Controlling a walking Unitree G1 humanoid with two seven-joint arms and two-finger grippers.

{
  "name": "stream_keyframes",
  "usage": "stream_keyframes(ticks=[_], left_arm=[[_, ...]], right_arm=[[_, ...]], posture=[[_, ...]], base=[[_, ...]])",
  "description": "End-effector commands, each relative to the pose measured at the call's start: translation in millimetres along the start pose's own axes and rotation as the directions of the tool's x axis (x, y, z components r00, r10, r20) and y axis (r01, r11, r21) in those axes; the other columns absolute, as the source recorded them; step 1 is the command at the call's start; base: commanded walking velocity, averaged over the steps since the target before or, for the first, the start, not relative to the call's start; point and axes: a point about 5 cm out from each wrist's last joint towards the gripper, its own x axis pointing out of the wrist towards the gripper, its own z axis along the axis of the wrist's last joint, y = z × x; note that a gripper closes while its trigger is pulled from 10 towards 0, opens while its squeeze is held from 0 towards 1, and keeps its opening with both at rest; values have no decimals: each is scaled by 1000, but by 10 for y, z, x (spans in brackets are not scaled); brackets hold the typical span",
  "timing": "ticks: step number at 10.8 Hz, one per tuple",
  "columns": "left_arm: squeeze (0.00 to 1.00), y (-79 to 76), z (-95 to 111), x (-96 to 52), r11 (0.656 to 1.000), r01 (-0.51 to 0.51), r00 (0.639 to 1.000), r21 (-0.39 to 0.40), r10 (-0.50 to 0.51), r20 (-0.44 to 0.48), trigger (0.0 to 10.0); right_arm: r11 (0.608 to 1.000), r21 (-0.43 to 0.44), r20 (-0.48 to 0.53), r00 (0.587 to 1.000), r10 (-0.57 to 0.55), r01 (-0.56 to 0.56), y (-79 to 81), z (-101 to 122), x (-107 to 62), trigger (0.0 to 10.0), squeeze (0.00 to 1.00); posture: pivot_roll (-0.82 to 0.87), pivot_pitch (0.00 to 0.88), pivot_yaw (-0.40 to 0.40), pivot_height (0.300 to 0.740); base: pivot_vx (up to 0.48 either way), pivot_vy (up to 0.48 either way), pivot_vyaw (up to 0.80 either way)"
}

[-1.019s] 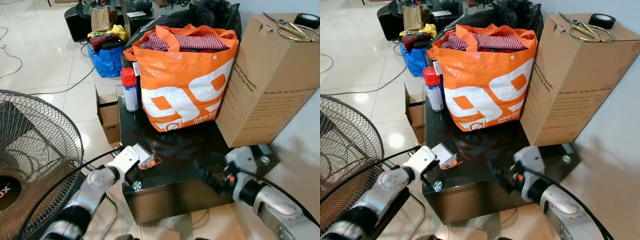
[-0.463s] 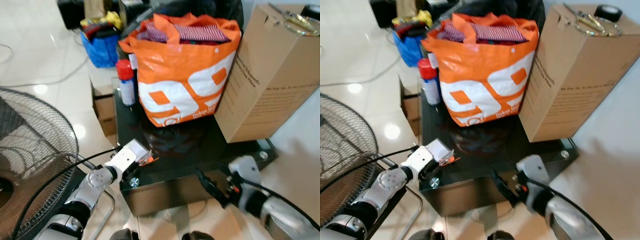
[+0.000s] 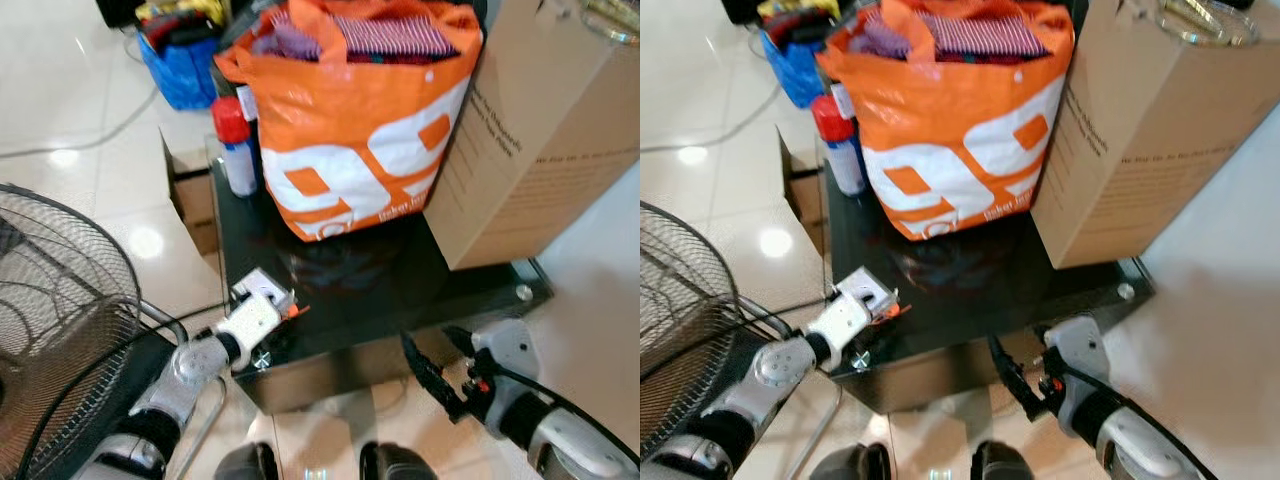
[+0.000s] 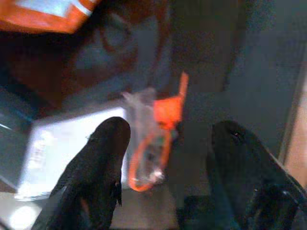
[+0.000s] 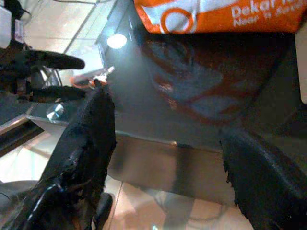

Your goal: Hang keys on a hook

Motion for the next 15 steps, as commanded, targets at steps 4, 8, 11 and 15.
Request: stream_keyframes(ticks=[4, 8, 11, 15], left_arm=[[0, -8, -31, -38, 999, 6, 1000, 42, -6, 11, 10000], [0, 5, -183, -75, 1000, -23, 995, 15, 24, -93, 10000], [0, 22, -161, -60, 1000, 6, 996, 8, -5, -89, 10000], [0, -21, -168, -54, 997, 61, 994, -37, -64, -88, 0]], right_arm=[[1000, 10, -4, 1000, -4, 4, 25, 26, -51, 10000, 0], [1000, 12, -6, 1000, -5, 6, 17, 34, -48, 10000, 0], [1000, 11, -7, 1000, -4, 4, 13, 34, -42, 10000, 0], [1000, 10, -1, 1000, -8, 8, -1, 42, -29, 10000, 0]], posture=[[-186, 231, 11, 740], [-186, 230, 1, 740], [-183, 223, 0, 740], [-181, 215, 3, 740]], base=[[0, 0, 0], [0, 0, 0], [0, 0, 0], [0, 0, 0]])
